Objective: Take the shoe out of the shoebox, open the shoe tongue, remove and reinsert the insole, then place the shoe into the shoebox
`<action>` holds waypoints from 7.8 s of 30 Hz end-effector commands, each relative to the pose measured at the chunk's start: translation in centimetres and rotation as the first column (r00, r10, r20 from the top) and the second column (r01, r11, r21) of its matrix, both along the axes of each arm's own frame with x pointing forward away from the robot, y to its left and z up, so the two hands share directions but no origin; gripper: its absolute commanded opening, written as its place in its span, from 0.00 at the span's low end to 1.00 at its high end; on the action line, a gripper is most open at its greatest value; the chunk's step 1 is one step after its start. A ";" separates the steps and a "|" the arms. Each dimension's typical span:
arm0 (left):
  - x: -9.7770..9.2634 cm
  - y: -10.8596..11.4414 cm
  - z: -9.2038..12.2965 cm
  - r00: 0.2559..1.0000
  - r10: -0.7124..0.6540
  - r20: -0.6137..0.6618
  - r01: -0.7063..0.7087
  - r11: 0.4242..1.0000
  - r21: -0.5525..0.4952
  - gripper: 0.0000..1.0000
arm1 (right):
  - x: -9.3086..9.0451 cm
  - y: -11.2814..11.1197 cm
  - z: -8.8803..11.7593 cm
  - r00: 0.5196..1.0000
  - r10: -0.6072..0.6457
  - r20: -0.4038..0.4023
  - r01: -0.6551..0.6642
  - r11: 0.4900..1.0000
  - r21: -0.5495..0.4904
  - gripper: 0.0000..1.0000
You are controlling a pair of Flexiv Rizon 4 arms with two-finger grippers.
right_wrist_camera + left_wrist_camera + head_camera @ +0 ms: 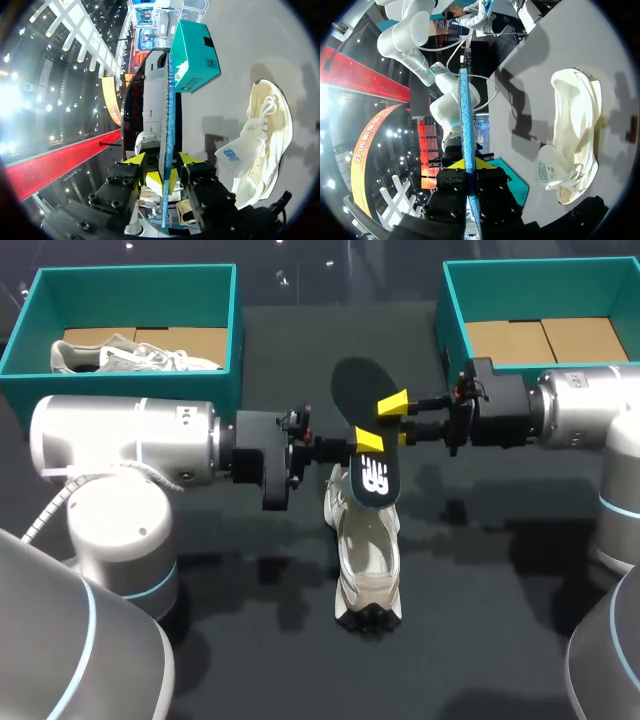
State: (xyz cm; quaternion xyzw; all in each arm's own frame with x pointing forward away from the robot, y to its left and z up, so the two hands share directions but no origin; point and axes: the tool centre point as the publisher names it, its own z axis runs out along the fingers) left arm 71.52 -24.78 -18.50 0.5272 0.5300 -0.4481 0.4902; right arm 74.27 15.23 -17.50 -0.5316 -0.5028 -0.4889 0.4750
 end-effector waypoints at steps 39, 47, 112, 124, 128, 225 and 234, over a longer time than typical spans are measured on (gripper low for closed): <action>3.2 6.3 1.4 0.976 0.219 0.022 -0.217 0.942 0.256 1.00 | 0.2 -1.2 -1.4 0.997 0.035 -0.068 -0.037 0.999 -0.016 0.00; 3.9 5.7 2.2 0.974 0.217 0.063 -0.224 0.895 0.387 1.00 | 0.2 -1.2 -1.4 0.997 0.035 -0.068 -0.037 0.999 -0.016 0.00; 11.9 -0.1 5.9 0.949 0.226 -0.220 0.246 -0.094 0.965 1.00 | -0.1 1.3 -2.6 0.998 0.038 -0.045 -0.037 0.999 0.004 0.00; 10.9 0.6 6.2 0.948 0.233 -0.215 0.239 -0.079 0.968 1.00 | -0.1 1.3 -2.6 0.998 0.038 -0.045 -0.037 0.999 0.004 0.00; 10.6 1.0 6.3 0.949 0.229 -0.216 0.233 -0.050 0.971 1.00 | -0.1 1.3 -2.6 0.998 0.038 -0.045 -0.037 0.999 0.004 0.00; 6.8 9.1 1.1 0.998 0.061 -0.007 -0.061 0.993 -0.100 1.00 | -0.9 2.9 -2.2 1.000 0.018 -0.023 -0.018 1.000 0.004 0.00; 7.1 7.2 -0.2 0.997 0.069 -0.019 -0.069 0.996 -0.048 0.96 | -1.4 3.0 -2.5 1.000 -0.001 -0.005 0.001 1.000 0.000 0.00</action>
